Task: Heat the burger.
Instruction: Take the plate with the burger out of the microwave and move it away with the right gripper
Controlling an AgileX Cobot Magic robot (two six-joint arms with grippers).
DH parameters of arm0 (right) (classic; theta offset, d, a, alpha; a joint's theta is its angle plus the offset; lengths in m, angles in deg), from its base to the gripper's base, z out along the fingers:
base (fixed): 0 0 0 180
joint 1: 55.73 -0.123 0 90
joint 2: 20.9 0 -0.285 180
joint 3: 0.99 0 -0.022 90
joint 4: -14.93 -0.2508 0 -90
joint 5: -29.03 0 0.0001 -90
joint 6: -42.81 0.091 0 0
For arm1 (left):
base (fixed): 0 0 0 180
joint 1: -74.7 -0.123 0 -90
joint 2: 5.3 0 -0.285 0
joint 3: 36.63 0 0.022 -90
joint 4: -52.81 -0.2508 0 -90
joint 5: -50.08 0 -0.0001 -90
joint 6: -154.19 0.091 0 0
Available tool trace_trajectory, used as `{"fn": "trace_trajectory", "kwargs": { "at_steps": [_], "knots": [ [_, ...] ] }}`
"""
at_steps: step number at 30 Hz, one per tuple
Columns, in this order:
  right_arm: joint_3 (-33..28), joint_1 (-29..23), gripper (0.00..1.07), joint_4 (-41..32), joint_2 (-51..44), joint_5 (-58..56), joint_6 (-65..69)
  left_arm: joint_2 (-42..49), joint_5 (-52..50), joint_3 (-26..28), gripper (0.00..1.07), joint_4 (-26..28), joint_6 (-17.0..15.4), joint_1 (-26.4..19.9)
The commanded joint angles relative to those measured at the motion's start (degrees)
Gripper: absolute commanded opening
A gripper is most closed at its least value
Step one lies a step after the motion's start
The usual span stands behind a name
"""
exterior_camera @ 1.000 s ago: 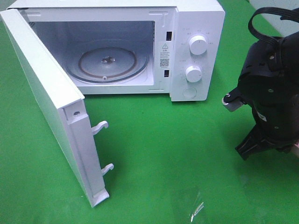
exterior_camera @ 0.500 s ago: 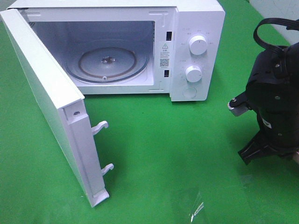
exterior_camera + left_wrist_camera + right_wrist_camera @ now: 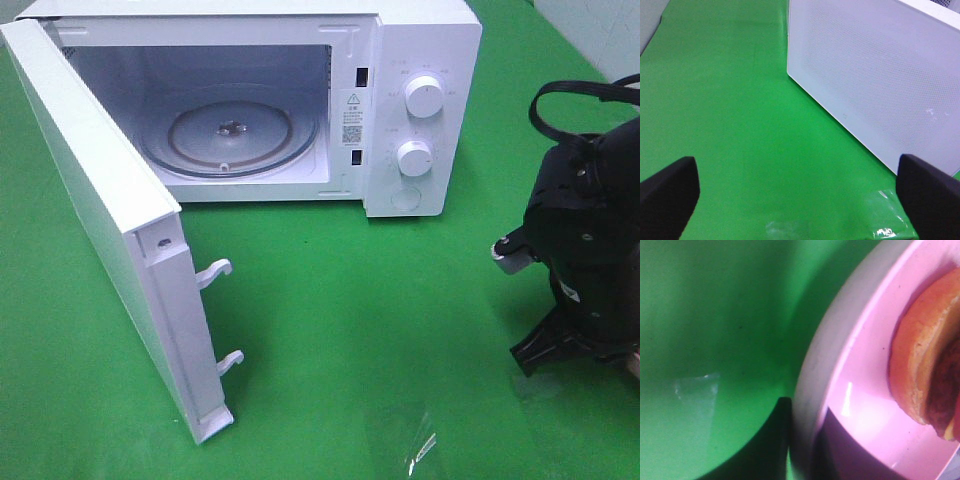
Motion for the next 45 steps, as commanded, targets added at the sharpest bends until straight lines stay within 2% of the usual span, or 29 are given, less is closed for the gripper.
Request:
{"fn": "trace_trajectory", "kwargs": {
  "at_steps": [1,17,19,21,23,24,25,27,30,31,32,34,39,44,45],
  "knots": [
    [-0.17,0.23,0.03,0.97,0.97,-0.4,0.8,0.29,0.29,0.06,1.0,-0.11,-0.29,-0.17],
    [-0.11,0.23,0.07,1.49,4.58,2.01,2.52,0.29,0.29,0.06,1.0,-0.11,-0.29,-0.17],
    [-0.11,0.23,0.08,1.49,4.58,2.64,3.04,0.29,0.29,0.06,1.0,-0.11,-0.29,-0.17],
    [-0.11,0.23,0.13,1.03,4.58,3.27,3.15,0.29,0.29,0.06,1.0,-0.11,-0.29,-0.17],
    [-0.11,0.23,0.13,1.03,4.58,3.27,3.15,0.29,0.29,0.06,1.0,-0.11,-0.29,-0.17],
    [-0.11,0.23,0.18,0.63,4.07,3.38,3.09,0.29,0.29,0.06,1.0,-0.11,-0.29,-0.17],
    [-0.11,0.23,0.18,0.63,4.07,3.38,3.09,0.29,0.29,0.06,1.0,-0.11,-0.29,-0.17],
    [-0.11,0.06,0.34,-0.34,1.72,3.38,2.75,0.29,0.29,0.06,1.0,-0.11,-0.29,-0.17],
    [-0.11,0.06,0.37,-0.74,0.86,3.38,2.52,0.29,0.29,0.06,1.0,-0.11,-0.29,-0.17],
    [-0.11,0.06,0.43,-1.2,-0.63,3.38,1.83,0.29,0.29,0.06,1.0,-0.11,-0.29,-0.17],
    [-0.11,0.06,0.43,-1.2,-0.63,3.38,1.83,0.29,0.29,0.06,1.0,-0.11,-0.29,-0.17],
    [-0.11,0.06,0.5,-2.06,-4.18,3.38,-0.52,0.29,0.29,0.06,1.0,-0.11,-0.29,-0.17],
    [-0.11,0.06,0.52,-2.81,-6.76,3.5,-2.18,0.29,0.29,0.06,1.0,-0.11,-0.29,-0.17],
    [-0.11,0.06,0.6,-7.51,-13.18,6.25,-9.8,0.29,0.29,0.06,1.0,-0.11,-0.29,-0.17],
    [-0.11,0.06,0.64,-9.68,-15.64,7.33,-13.58,0.29,0.29,0.06,1.0,-0.11,-0.29,-0.17]
  ]
}}
